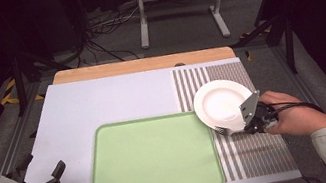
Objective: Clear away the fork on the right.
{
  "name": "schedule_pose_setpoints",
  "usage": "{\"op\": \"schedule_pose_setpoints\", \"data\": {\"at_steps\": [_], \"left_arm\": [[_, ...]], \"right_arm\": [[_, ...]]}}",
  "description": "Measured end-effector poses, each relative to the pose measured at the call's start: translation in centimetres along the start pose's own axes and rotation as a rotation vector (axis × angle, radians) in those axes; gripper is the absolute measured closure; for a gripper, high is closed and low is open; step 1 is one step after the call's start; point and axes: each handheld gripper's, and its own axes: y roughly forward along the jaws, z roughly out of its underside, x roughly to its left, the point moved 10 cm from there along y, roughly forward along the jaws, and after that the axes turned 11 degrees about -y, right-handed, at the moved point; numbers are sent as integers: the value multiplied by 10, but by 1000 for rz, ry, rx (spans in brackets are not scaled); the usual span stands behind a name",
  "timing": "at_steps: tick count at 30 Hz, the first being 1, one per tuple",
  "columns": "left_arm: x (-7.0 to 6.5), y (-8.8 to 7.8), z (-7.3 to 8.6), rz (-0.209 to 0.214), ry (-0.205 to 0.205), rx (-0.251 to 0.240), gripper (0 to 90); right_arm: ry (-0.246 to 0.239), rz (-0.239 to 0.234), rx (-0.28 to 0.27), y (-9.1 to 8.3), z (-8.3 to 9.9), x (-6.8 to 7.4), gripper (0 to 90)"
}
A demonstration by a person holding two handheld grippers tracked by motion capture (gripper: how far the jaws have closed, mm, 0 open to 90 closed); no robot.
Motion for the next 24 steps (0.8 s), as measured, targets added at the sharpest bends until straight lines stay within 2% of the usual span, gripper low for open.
{"op": "schedule_pose_setpoints", "data": {"at_steps": [7, 10, 14, 15, 19, 24], "left_arm": [[0, 0, 0, -1, 0, -1, 3], [1, 0, 0, -1, -2, -3, 3], [1, -1, -1, -1, -1, -3, 3], [1, -1, -1, -1, -1, -3, 3], [0, -1, -1, -1, -2, -4, 3], [-1, 0, 0, 3, 4, 2, 3]], "right_arm": [[0, 27, -44, -7, -13, -6, 848], [17, 38, -67, -10, -18, -8, 847], [73, 42, -101, -14, -24, -9, 848], [73, 42, -101, -14, -24, -9, 848], [152, 56, -187, -18, -36, -12, 848], [239, 79, -235, -22, -47, -14, 848]]}}
